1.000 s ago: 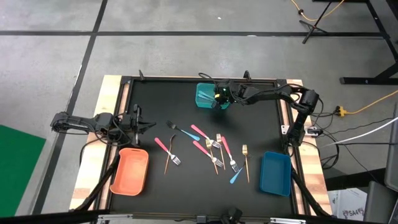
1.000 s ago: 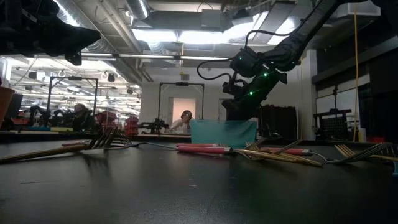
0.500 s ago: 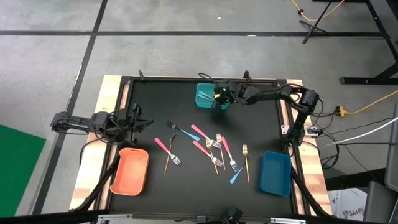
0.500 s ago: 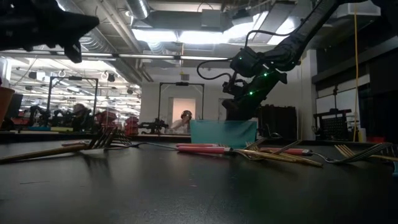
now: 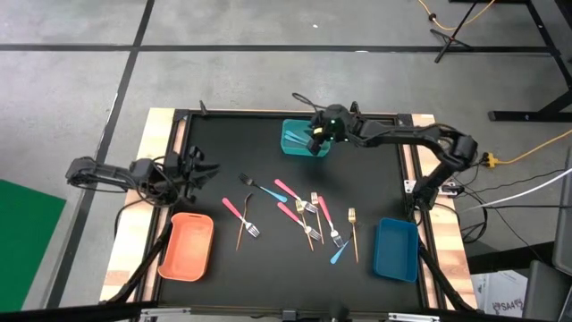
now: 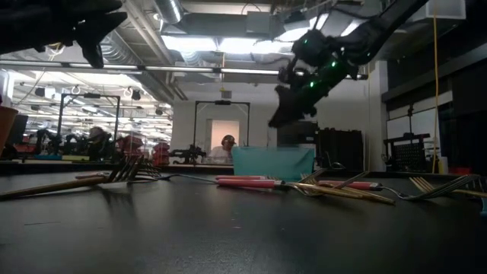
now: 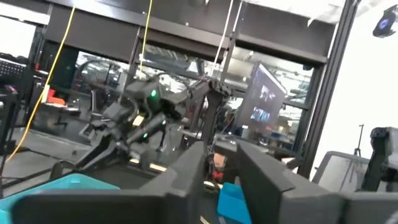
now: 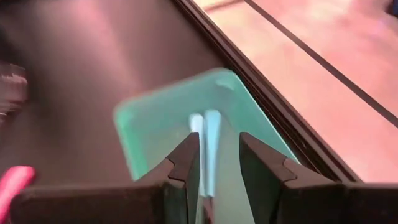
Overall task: Sort silverware by color (type)
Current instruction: Put the pink fork into the orange bin
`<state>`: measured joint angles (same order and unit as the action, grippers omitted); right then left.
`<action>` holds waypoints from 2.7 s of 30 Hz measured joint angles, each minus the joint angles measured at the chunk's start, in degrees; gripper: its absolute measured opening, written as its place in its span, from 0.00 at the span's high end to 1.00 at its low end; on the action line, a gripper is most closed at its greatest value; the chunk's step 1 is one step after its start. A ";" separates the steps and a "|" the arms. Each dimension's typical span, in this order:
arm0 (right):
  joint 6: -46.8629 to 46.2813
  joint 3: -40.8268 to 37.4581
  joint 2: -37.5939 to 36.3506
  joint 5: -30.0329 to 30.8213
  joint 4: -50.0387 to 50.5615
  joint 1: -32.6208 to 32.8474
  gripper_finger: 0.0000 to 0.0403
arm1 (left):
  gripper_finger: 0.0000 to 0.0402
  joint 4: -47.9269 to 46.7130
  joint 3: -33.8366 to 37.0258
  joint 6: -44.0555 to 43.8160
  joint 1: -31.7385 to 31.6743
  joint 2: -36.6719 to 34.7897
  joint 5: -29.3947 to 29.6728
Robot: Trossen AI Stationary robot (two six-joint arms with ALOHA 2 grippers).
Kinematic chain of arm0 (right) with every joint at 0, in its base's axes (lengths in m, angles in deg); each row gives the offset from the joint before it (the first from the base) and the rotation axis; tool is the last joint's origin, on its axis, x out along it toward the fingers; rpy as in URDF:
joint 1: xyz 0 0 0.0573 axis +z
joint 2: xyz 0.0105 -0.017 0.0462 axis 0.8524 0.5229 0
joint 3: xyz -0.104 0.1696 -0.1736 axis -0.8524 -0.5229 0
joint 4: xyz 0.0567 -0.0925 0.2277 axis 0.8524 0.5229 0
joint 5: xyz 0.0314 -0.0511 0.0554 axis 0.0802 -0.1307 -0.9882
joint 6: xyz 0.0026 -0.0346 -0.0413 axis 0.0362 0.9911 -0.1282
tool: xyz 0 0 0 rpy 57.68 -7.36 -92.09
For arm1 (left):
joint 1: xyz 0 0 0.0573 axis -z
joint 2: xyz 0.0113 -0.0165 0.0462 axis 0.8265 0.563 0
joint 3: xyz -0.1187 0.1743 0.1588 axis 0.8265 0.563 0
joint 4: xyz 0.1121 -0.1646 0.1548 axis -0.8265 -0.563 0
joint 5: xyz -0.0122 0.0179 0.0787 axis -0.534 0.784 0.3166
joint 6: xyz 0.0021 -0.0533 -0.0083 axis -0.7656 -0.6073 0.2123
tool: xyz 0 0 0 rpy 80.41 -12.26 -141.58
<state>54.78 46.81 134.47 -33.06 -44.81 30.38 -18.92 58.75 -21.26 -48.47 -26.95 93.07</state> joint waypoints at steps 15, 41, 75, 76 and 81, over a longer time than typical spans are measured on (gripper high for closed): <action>7.81 0.07 -13.48 -12.78 4.94 5.40 0.75 | 0.66 -2.65 -17.36 1.47 0.99 28.75 -2.16; 13.45 0.07 -16.40 -5.78 19.82 20.79 0.75 | 0.71 -67.96 -50.07 -1.43 7.58 68.24 -11.69; 13.34 0.04 -16.40 -5.61 19.76 20.59 0.75 | 0.71 -68.57 -50.07 6.69 7.49 81.63 -10.79; 13.34 0.04 -16.40 -5.61 19.75 20.59 0.75 | 0.71 -68.57 -50.07 6.69 7.49 81.63 -10.79; 13.34 0.04 -16.40 -5.61 19.76 20.59 0.75 | 0.71 -68.58 -50.03 6.69 7.49 81.63 -10.79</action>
<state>68.12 46.86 118.07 -38.67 -25.05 50.97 -87.51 8.72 -14.57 -40.97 54.68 82.28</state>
